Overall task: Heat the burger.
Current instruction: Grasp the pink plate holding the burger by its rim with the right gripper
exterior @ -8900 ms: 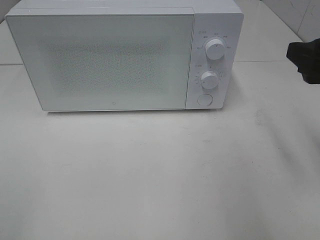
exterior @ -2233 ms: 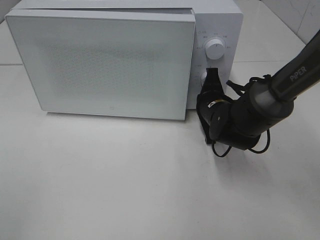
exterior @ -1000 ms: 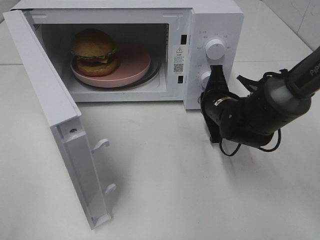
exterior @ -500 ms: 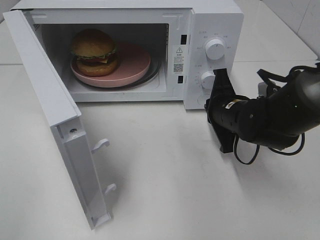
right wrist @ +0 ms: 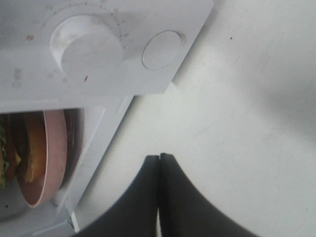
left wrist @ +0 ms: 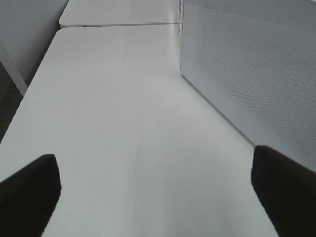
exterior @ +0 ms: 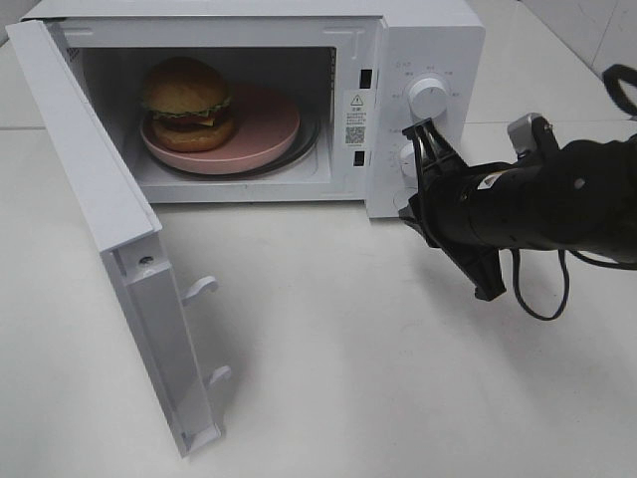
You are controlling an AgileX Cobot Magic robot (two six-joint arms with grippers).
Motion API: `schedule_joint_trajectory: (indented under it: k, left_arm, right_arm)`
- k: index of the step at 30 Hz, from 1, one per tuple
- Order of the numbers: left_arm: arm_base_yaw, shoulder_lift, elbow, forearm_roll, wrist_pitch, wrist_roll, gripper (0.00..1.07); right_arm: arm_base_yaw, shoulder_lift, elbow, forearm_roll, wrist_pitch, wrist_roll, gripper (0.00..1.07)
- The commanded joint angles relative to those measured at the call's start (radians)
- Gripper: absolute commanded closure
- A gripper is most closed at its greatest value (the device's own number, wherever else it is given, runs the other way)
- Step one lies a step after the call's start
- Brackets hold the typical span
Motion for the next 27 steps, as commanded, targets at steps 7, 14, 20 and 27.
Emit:
schedule_joint_trajectory:
  k: [7,14,20,27]
  left_arm:
    - [0.004,-0.021,0.004,-0.004,-0.008,-0.003,0.06]
    - [0.004,-0.021,0.004,-0.004,-0.008,-0.003,0.06]
    - [0.004,-0.021,0.004,-0.004,-0.008,-0.003,0.06]
    - [0.004,-0.021,0.004,-0.004,-0.008,-0.003,0.06]
  right_arm:
    - [-0.068,-0.138,-0.023,-0.021,0.362,-0.431,1.04]
    - [-0.089,-0.191,-0.081,-0.077,0.586,-0.602,1.04]
    - [-0.089,-0.191,-0.177,-0.269,0.793,-0.601,1.04]
    - [-0.089,-0.191,-0.295,-0.505,1.047,-0.646,1.02]
